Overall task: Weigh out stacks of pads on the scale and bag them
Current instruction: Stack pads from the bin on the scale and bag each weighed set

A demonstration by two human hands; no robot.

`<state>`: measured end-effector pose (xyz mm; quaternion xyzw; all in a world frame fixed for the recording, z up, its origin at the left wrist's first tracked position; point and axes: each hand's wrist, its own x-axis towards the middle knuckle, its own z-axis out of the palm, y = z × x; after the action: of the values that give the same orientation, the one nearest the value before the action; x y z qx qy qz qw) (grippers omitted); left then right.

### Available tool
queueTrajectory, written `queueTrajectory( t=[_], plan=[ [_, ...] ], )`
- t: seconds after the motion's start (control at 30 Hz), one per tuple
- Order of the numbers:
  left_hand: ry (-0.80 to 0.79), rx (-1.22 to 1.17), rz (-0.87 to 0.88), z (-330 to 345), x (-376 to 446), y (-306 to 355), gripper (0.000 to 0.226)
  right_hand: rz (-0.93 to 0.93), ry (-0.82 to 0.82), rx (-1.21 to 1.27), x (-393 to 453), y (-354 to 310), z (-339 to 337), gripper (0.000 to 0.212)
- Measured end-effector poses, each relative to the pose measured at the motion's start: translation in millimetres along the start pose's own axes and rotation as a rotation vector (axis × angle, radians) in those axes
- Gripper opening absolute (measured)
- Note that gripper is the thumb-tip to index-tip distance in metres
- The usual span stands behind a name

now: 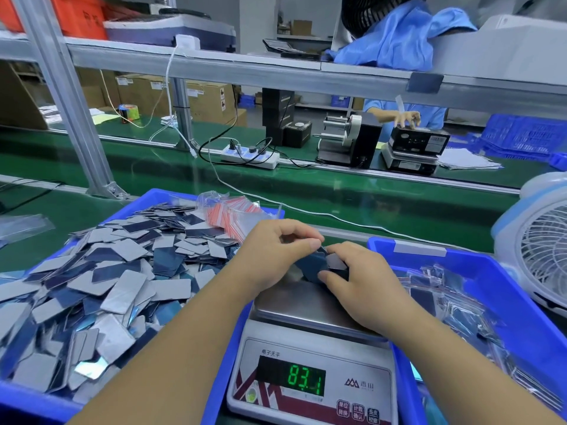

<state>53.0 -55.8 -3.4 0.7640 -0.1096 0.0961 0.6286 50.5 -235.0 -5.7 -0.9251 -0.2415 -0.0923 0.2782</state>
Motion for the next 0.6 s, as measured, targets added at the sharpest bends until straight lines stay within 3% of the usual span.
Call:
queueTrajectory(
  t=[0.37, 0.53, 0.6],
  plan=[
    [0.119, -0.17, -0.205, -6.8, 2.6, -2.7, 0.022, 0.075, -0.013, 0.088, -0.1, 3.7, -2.3, 0.008],
    [0.265, -0.225, -0.124, -15.2, 5.3, 3.1, 0.018, 0.145, 0.015, 0.062, 1.1, 7.7, -8.1, 0.022],
    [0.283, -0.139, -0.033, -19.8, 4.7, 5.5, 0.018, 0.188, 0.011, 0.046, 2.5, 11.0, -9.8, 0.023]
  ],
)
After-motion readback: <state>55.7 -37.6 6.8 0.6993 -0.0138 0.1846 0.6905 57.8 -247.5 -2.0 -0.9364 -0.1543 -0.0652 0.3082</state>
